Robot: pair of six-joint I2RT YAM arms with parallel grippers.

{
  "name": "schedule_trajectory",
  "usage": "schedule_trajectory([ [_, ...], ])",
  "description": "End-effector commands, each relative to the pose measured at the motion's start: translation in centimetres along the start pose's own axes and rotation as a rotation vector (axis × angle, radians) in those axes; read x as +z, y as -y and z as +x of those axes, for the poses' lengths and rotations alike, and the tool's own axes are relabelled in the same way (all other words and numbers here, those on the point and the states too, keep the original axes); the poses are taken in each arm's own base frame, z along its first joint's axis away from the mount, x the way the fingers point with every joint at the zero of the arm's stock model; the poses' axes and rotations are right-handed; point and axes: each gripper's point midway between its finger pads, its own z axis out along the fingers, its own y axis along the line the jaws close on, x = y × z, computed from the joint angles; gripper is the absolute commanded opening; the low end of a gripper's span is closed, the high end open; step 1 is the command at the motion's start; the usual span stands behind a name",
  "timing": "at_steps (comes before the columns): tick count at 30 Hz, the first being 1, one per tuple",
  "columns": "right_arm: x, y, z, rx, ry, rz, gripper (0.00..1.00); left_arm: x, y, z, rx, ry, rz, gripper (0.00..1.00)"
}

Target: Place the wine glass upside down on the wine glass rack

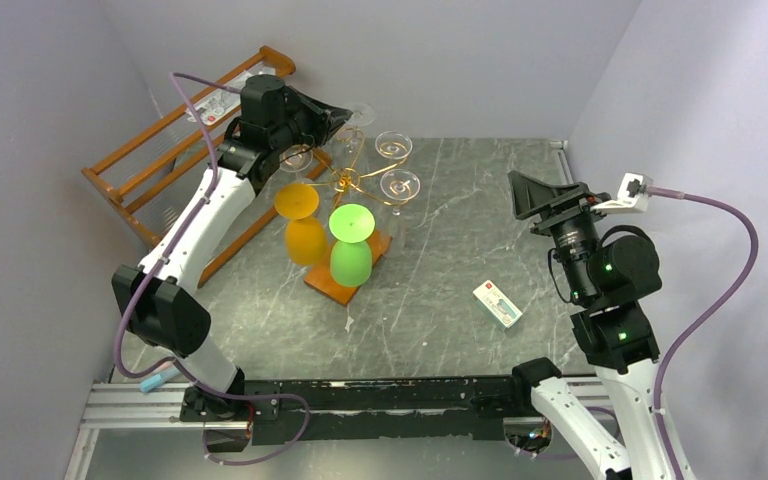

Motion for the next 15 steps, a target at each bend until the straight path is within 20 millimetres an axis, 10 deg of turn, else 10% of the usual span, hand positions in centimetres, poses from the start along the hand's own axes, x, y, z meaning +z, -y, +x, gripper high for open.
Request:
schedule_trajectory([
  [1,-0.3,0.5,-0.3,-0.010,0.012,0.025,0.66,-1.4,2.4,-2.3,0.027,0.116,0.032,0.05],
  [15,-0.1,0.2,-0.2,0.024,0.011,0.014,0.66,-3.0,1.6,-4.2,0.107,0.225,-0.017,0.19],
])
